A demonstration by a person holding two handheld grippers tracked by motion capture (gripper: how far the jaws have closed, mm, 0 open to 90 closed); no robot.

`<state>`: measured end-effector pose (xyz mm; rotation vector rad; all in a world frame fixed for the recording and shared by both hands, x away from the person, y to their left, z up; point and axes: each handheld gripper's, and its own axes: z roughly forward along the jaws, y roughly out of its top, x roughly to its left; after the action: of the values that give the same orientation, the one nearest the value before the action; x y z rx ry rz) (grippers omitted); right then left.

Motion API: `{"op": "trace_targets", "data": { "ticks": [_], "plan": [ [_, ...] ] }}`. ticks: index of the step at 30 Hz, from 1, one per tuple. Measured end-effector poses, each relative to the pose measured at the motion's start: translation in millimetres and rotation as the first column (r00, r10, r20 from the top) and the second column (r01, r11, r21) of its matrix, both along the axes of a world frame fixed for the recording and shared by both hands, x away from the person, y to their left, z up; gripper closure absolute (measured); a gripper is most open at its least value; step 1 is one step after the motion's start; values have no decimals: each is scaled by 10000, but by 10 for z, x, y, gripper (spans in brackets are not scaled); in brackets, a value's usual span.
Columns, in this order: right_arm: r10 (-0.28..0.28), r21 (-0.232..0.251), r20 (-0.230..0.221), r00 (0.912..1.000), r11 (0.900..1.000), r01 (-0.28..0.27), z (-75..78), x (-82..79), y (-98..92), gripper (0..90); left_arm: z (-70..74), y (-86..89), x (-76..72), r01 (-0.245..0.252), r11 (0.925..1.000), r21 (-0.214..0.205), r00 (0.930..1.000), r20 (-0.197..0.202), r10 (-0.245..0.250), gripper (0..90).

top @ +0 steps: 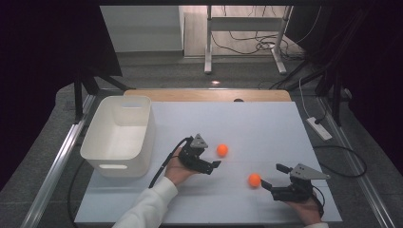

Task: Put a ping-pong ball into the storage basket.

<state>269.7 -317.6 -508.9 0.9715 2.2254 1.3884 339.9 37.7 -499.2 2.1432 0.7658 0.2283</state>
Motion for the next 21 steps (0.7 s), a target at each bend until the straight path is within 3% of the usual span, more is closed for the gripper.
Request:
{"op": "trace_targets", "data": {
  "ticks": [10,21],
  "plan": [
    [11,-11,-10,10000,10000,-11,-4,2,-5,95,26,-39,98,-152,9999,-48,9998,-144,151,120],
    [-11,-47,8,10000,10000,11,-5,1,-13,95,39,-103,198,-142,9997,195,9998,-132,145,122]
  ]
}}
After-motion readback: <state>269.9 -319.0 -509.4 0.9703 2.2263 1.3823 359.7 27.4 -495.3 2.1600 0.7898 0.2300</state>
